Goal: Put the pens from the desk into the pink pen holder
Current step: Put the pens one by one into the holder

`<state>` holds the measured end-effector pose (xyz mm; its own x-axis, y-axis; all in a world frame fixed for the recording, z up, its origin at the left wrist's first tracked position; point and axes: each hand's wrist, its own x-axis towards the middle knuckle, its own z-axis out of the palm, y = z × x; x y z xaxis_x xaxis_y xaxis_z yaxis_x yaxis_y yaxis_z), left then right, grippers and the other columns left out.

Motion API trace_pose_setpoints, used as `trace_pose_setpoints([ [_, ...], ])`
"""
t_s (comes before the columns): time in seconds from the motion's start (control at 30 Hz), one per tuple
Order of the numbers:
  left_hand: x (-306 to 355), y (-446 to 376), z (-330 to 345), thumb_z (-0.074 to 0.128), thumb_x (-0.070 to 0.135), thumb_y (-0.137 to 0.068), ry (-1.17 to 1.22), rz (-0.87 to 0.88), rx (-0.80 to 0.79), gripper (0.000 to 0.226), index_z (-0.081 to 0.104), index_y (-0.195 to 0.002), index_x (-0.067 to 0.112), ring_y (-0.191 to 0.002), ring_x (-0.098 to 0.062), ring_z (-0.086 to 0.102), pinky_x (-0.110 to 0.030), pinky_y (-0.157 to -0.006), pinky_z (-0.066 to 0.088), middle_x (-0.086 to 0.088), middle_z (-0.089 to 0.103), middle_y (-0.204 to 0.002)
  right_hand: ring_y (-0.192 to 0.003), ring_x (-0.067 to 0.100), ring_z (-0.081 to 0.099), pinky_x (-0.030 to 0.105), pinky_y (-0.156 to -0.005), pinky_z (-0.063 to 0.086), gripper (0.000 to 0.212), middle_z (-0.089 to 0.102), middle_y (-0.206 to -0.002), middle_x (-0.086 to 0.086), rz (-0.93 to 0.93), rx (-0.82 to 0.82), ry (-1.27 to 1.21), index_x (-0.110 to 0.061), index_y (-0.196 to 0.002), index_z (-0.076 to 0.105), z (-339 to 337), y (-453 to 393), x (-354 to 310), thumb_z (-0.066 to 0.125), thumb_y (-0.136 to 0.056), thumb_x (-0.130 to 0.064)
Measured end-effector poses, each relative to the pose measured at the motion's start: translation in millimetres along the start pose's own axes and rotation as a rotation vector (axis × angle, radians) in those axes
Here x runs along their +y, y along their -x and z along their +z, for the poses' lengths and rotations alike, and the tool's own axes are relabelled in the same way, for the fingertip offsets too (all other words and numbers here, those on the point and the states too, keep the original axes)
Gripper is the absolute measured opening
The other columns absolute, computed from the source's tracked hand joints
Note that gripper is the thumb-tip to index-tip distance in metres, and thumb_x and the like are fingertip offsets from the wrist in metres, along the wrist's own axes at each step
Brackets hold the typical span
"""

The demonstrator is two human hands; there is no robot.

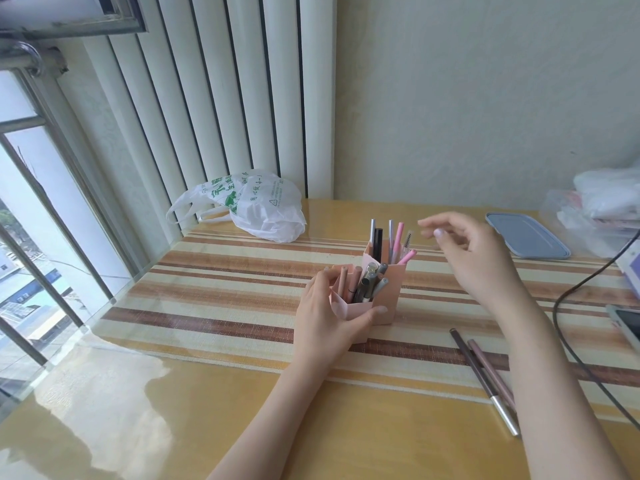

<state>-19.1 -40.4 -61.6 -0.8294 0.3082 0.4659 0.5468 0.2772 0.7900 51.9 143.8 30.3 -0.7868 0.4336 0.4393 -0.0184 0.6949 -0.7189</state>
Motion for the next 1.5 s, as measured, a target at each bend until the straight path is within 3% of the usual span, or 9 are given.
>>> trace_pose_setpoints([
  [0.17,-1,0,0,0.083,0.05,-0.061,0.01,0.007,-0.001,0.061,0.052,-0.106,0.022,-0.09,-0.017,0.058,-0.029,-0.073,0.046,0.008,0.062,-0.096,-0.075,0.004,0.061,0.021,-0.058,0.04,0.015,0.07,-0.087,-0.01,0.091,-0.021,0.155,-0.027,-0.087,0.066,-7,-1,5,0.058,-0.091,-0.014],
  [0.33,-2,0,1,0.082,0.052,-0.061,-0.007,0.016,0.002,0.058,0.049,-0.103,0.029,-0.087,-0.014,0.055,-0.022,-0.07,0.04,0.011,0.059,-0.094,-0.062,0.013,0.065,0.02,-0.049,0.039,0.007,0.072,-0.072,-0.002,0.604,-0.625,0.427,-0.019,-0.089,0.063,-28,7,19,0.069,-0.086,-0.021],
  [0.43,-2,0,1,0.081,0.052,-0.061,-0.014,0.023,0.001,0.058,0.049,-0.103,0.027,-0.085,-0.015,0.054,-0.021,-0.069,0.038,0.01,0.059,-0.093,-0.051,0.009,0.059,0.014,-0.037,0.036,0.012,0.07,-0.066,-0.001,0.698,-0.776,0.539,-0.011,-0.089,0.068,-21,11,20,0.071,-0.084,-0.02],
  [0.5,-2,0,1,0.082,0.051,-0.061,-0.019,0.028,0.003,0.06,0.051,-0.105,0.023,-0.085,-0.015,0.055,-0.022,-0.069,0.039,0.009,0.059,-0.094,-0.052,0.011,0.056,0.016,-0.043,0.042,0.02,0.069,-0.072,0.003,0.709,-0.788,0.615,-0.005,-0.095,0.068,-11,10,22,0.073,-0.083,-0.02],
  [0.6,-3,0,1,0.082,0.051,-0.061,-0.019,0.026,0.0,0.061,0.051,-0.105,0.022,-0.085,-0.016,0.054,-0.023,-0.069,0.038,0.009,0.059,-0.094,-0.072,0.021,0.063,0.031,-0.075,0.056,0.032,0.07,-0.09,0.009,0.714,-0.785,0.702,-0.002,-0.105,0.062,2,8,28,0.075,-0.081,-0.02],
  [0.9,-3,0,1,0.082,0.05,-0.062,-0.033,0.036,0.009,0.056,0.044,-0.098,0.032,-0.081,-0.01,0.049,-0.019,-0.067,0.035,0.021,0.051,-0.086,-0.078,0.022,0.061,0.032,-0.074,0.052,0.02,0.064,-0.091,0.006,0.609,-0.696,0.567,-0.012,-0.093,0.06,6,9,31,0.072,-0.078,-0.008],
  [1.2,2,0,-2,0.05,0.061,-0.078,0.177,-0.071,-0.047,0.045,0.056,-0.099,0.022,-0.094,-0.018,0.058,-0.039,-0.083,0.048,0.004,0.065,-0.094,-0.065,0.011,0.071,0.03,-0.057,0.06,0.01,0.073,-0.076,0.003,0.244,-0.189,-0.264,-0.012,-0.077,0.066,-16,1,-13,0.074,-0.081,-0.008],
  [1.3,5,-4,-1,0.04,0.065,-0.081,0.245,-0.135,-0.052,0.054,0.061,-0.089,0.016,-0.083,-0.018,0.054,-0.033,-0.071,0.042,-0.005,0.064,-0.084,-0.067,0.016,0.073,0.028,-0.056,0.059,0.01,0.073,-0.077,0.001,0.099,-0.092,-0.393,-0.014,-0.077,0.066,-19,4,-29,0.073,-0.081,-0.008],
  [1.5,4,-6,-3,0.043,0.056,-0.085,0.272,-0.15,-0.045,0.051,0.064,-0.094,0.01,-0.09,-0.025,0.056,-0.04,-0.077,0.045,-0.014,0.066,-0.092,-0.072,0.019,0.073,0.03,-0.059,0.06,0.017,0.071,-0.076,-0.006,-0.077,0.155,-0.551,-0.018,-0.077,0.061,-10,5,-47,0.07,-0.084,-0.005],
])
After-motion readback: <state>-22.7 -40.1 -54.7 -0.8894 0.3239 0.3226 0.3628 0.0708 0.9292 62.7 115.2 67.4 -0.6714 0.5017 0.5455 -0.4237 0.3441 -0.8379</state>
